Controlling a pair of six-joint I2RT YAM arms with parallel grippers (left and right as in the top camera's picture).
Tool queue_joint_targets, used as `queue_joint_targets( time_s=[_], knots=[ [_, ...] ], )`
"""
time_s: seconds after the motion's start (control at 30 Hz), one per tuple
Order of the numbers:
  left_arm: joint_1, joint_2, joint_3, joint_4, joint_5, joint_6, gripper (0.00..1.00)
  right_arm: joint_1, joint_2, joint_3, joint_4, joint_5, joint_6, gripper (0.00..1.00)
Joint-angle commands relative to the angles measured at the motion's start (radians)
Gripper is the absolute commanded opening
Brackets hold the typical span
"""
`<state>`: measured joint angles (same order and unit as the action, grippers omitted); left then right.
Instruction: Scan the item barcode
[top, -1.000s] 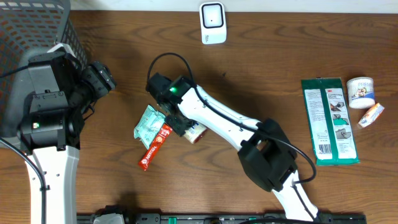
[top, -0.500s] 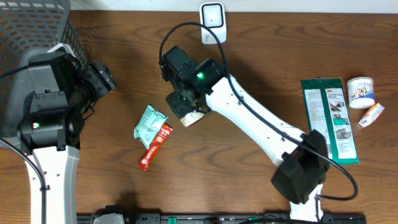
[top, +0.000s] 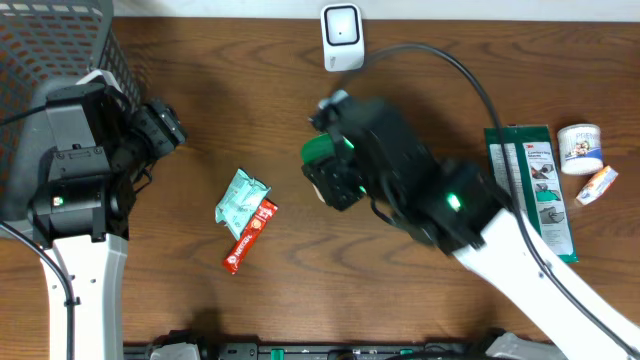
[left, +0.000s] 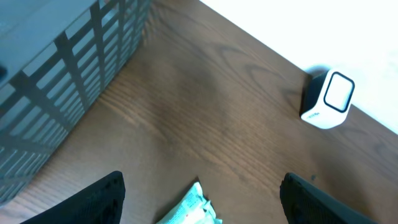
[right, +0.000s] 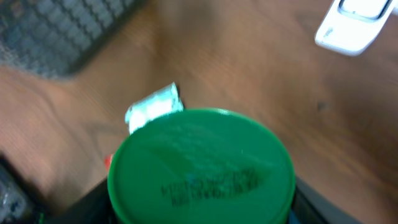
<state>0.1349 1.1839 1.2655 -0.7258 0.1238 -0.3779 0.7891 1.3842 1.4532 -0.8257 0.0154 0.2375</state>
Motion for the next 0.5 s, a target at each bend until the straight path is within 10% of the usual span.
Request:
queue_joint_targets(
  time_s=[0.0,0.3,0.47],
  knots=[
    [0.004,0.004,0.002,0.0,-0.013,-0.002,0.81,-0.033,-0.155,-0.293,0.209,0.011,0.055,0.19],
    [0.004,0.005,0.002,0.0,-0.013,-0.002,0.81,0.006,0.047,-0.88,1.245,0.002,0.087,0.26],
    [0.004,0.005,0.002,0.0,-0.013,-0.002,0.81,0.019,0.294,-0.885,1.439,0.001,0.069,0.21]
  ],
)
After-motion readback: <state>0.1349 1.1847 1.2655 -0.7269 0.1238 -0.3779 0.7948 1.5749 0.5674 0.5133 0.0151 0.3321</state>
